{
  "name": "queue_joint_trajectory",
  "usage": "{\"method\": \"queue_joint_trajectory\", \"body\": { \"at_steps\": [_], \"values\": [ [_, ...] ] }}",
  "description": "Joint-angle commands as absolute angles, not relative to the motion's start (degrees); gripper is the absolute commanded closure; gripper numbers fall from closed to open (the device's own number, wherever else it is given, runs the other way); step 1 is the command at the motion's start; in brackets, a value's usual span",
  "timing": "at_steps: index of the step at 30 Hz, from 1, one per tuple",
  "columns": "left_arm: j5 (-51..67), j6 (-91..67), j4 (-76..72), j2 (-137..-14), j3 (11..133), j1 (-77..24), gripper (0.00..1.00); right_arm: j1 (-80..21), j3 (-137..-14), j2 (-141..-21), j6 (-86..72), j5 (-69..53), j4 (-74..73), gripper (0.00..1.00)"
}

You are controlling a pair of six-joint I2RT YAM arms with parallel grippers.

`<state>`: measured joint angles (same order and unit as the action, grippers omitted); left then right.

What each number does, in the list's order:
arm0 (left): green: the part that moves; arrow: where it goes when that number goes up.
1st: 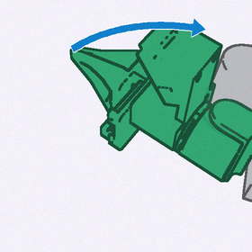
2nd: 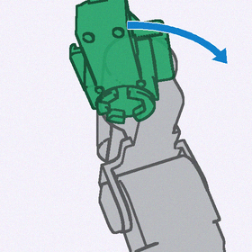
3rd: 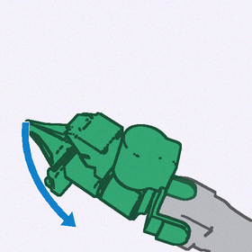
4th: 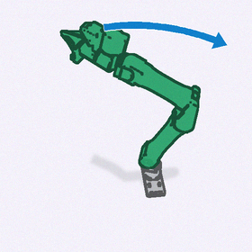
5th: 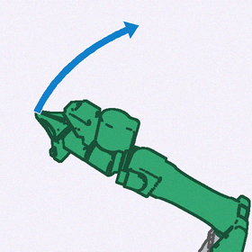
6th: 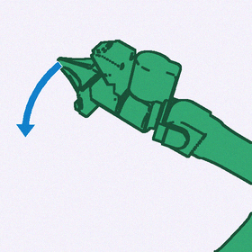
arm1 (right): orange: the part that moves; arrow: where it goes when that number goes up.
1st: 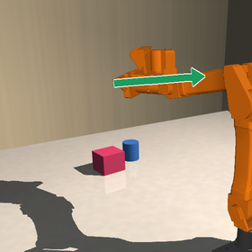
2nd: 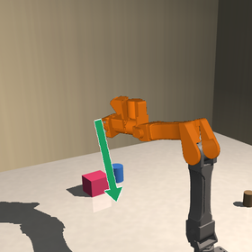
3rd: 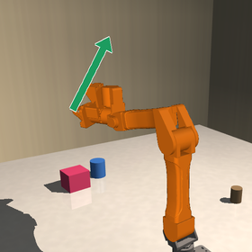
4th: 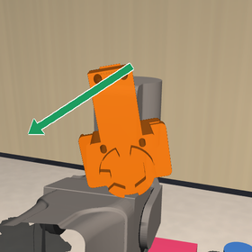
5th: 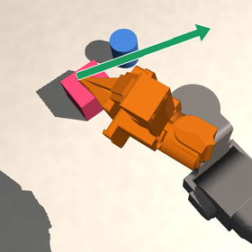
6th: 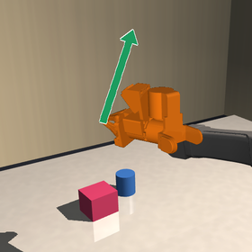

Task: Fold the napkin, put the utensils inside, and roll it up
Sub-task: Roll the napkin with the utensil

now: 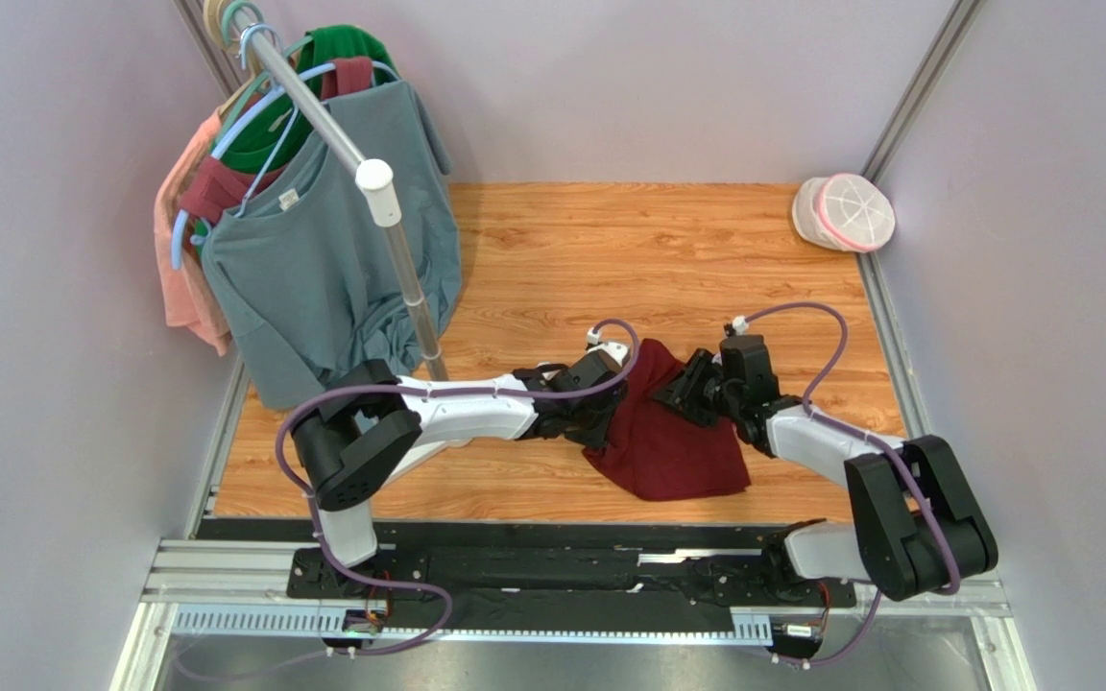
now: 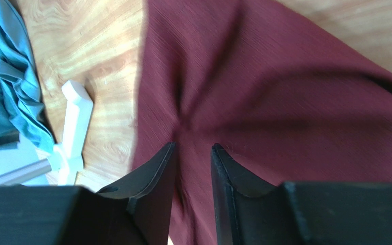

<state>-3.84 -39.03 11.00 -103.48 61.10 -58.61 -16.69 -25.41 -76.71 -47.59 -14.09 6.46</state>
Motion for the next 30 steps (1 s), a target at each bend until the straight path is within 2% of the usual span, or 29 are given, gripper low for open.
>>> {"method": "queue_joint_trajectory", "body": {
  "at_steps": [1,6,13,19,30],
  "values": [
    [-16.94,-28.40,24.16,-103.18,64.51,-60.20,1.00,-16.52,-29.35,-72.34,-45.17,-16.08,0.88,0.64],
    [-23.72,-24.97,28.11,-104.15,68.36,-63.98,1.00,-16.52,-30.76,-69.87,-49.74,-18.63,0.97,0.61],
    [-32.42,-20.13,32.78,-108.80,74.52,-70.13,1.00,-17.31,-32.34,-73.73,-54.05,-22.67,6.22,0.59],
    [-34.10,-19.60,34.19,-111.27,76.82,-73.30,1.00,-18.28,-31.29,-78.04,-57.65,-25.13,12.21,0.57],
    [-35.07,-18.90,36.21,-113.29,79.54,-74.97,1.00,-19.34,-28.83,-75.59,-55.90,-20.58,7.30,0.56]
  ]
}}
